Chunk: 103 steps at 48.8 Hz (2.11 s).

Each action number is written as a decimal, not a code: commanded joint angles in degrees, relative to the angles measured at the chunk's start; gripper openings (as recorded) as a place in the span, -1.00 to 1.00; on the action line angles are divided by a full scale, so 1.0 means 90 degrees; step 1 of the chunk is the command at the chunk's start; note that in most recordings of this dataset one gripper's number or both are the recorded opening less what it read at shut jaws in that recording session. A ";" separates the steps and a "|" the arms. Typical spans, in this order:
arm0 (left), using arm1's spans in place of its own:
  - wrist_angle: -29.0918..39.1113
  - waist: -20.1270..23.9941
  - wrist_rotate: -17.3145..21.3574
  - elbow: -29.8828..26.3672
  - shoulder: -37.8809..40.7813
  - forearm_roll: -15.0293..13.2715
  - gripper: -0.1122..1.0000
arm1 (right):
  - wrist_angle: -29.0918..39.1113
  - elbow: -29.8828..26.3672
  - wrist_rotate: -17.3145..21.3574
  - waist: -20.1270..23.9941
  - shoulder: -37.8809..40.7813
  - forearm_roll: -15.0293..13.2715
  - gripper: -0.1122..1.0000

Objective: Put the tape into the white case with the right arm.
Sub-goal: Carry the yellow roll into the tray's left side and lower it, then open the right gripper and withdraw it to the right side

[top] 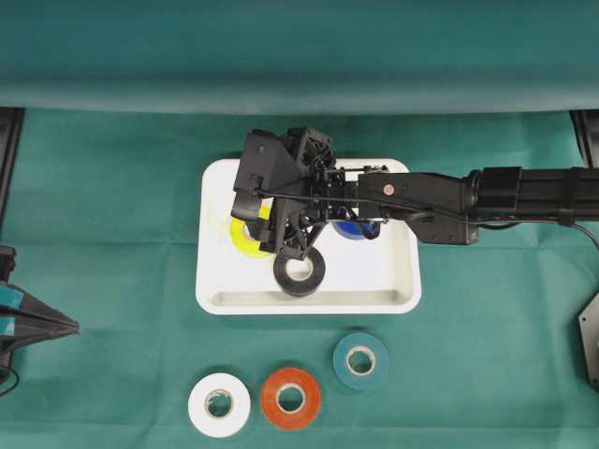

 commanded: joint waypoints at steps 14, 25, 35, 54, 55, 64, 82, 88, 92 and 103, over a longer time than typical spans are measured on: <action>-0.0059 0.0000 0.0000 -0.0078 0.0039 -0.0010 -0.79 | 0.0205 0.0576 -0.0010 -0.0020 -0.0752 -0.0020 0.39; -0.0059 0.0000 0.0000 -0.0078 0.0049 -0.0010 -0.79 | 0.0146 0.1650 0.0000 -0.0020 -0.1602 -0.0020 0.39; -0.0059 0.0010 0.0000 -0.0078 0.0049 -0.0010 -0.79 | 0.0059 0.2588 0.0010 -0.0020 -0.2324 -0.0020 0.39; -0.0059 0.0010 0.0000 -0.0078 0.0039 -0.0010 -0.79 | -0.0313 0.4502 0.0020 -0.0020 -0.4033 -0.0020 0.39; -0.0049 0.0000 0.0000 -0.0078 0.0049 -0.0020 -0.79 | -0.0361 0.4600 0.0020 -0.0020 -0.4141 -0.0020 0.39; -0.0059 0.0010 0.0000 -0.0088 0.0049 -0.0010 -0.79 | -0.0742 0.5508 0.0039 -0.0020 -0.5176 0.0020 0.39; -0.0049 0.0000 0.0000 -0.0088 0.0049 -0.0010 -0.79 | -0.0771 0.6689 0.0068 -0.0020 -0.6992 0.0332 0.37; -0.0059 0.0000 0.0000 -0.0088 0.0049 -0.0010 -0.79 | -0.0771 0.6807 0.0068 -0.0020 -0.7100 0.0371 0.37; -0.0059 0.0000 0.0000 -0.0088 0.0049 -0.0010 -0.79 | -0.0781 0.6826 0.0068 -0.0010 -0.7070 0.0371 0.37; -0.0059 0.0000 0.0000 -0.0088 0.0049 -0.0010 -0.79 | -0.0889 0.6934 0.0068 0.0352 -0.7070 0.0381 0.37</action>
